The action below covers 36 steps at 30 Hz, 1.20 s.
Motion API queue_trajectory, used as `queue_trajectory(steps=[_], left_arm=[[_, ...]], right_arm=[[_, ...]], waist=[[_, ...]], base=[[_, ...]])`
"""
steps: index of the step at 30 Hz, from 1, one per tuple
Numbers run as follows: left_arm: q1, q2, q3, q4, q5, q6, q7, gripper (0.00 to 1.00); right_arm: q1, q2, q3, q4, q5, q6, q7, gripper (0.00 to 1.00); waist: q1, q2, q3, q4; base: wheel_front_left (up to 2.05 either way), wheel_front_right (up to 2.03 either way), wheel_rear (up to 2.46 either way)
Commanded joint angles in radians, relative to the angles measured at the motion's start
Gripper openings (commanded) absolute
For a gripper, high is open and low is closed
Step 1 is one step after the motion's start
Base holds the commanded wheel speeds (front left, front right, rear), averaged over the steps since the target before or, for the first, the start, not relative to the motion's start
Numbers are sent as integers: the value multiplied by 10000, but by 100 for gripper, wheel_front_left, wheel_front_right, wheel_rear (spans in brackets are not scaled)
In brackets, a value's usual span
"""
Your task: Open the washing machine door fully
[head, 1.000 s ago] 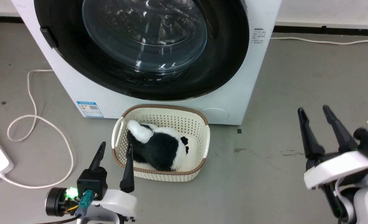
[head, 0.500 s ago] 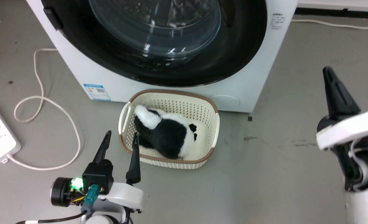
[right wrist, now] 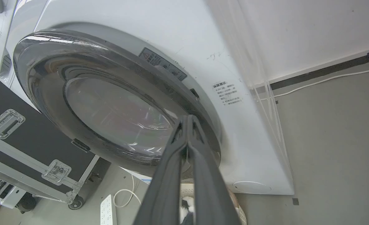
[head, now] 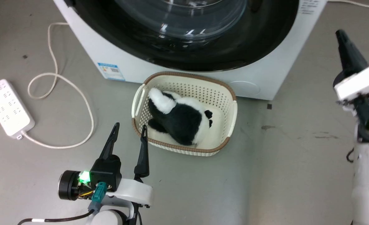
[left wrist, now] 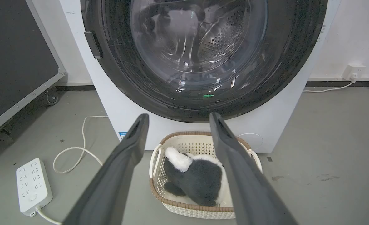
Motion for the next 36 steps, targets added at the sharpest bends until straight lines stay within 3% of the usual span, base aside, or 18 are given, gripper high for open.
queue_trajectory(steps=[1, 13, 36], left_arm=[[-216, 10, -98, -43, -33, 115, -96, 100], [-495, 11, -564, -34, -161, 351, -325, 100], [-1243, 13, -1564, -22, -595, 982, -806, 100]], right_arm=[[-571, 34, -229, 332, 229, -4, 205, 0], [-2968, 15, -1923, 2706, 525, -5, 1579, 0], [-7387, -911, -4793, 6537, 129, -6, 3864, 0]], waist=[[-1, 0, 150, 145], [-1, 0, 657, 652], [-1, 0, 1829, 1743]], base=[[0, 0, 0], [0, 0, 0], [0, 0, 0]])
